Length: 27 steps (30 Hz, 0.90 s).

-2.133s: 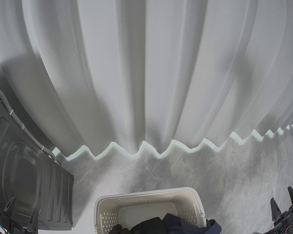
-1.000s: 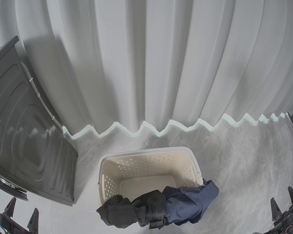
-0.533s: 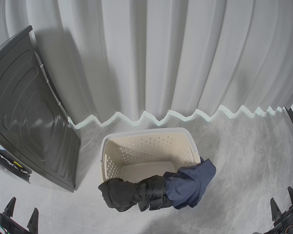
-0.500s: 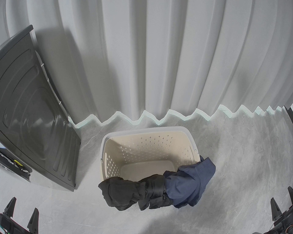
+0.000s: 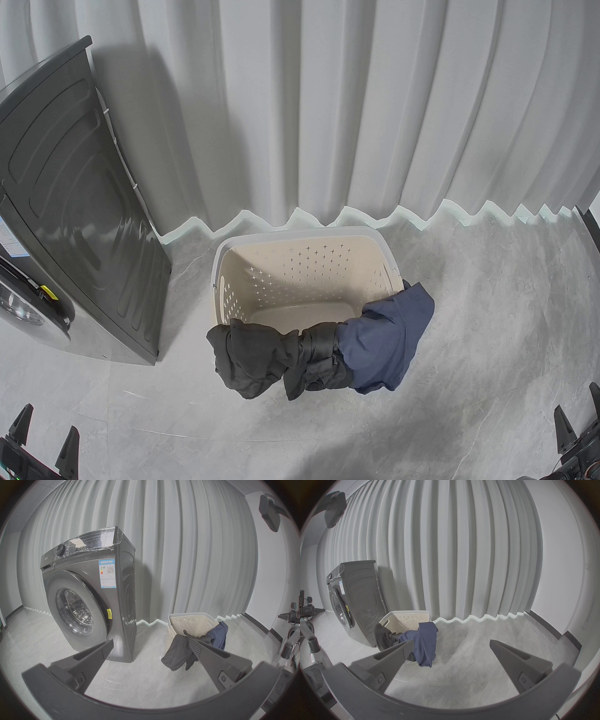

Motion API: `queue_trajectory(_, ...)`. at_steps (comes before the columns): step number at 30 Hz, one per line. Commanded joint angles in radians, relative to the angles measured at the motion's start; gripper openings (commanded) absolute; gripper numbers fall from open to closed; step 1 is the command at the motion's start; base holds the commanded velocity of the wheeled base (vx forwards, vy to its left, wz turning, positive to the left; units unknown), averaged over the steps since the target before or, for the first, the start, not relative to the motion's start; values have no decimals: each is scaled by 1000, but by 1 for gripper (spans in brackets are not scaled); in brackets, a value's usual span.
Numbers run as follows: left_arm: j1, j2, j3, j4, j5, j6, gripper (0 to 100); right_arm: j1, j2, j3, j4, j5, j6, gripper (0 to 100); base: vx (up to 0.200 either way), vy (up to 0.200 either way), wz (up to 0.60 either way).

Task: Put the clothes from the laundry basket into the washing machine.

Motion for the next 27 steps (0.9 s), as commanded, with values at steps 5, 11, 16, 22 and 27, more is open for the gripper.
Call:
queue_trajectory(5, 1, -13, 15, 0, 0, -1, 100, 1, -17, 18, 0, 0, 0, 100, 0, 160, 0)
queue_trajectory(11, 1, -13, 15, 0, 0, -1, 100, 1, -17, 18, 0, 0, 0, 100, 0, 200, 0)
queue_trajectory(16, 1, -13, 15, 2, 0, -1, 100, 1, -17, 18, 0, 0, 0, 100, 0, 200, 0)
queue_trajectory(22, 1, -13, 15, 2, 0, -1, 100, 1, -17, 18, 0, 0, 0, 100, 0, 200, 0)
queue_trajectory(27, 1, -13, 15, 2, 0, -1, 100, 1, -17, 18, 0, 0, 0, 100, 0, 200, 0)
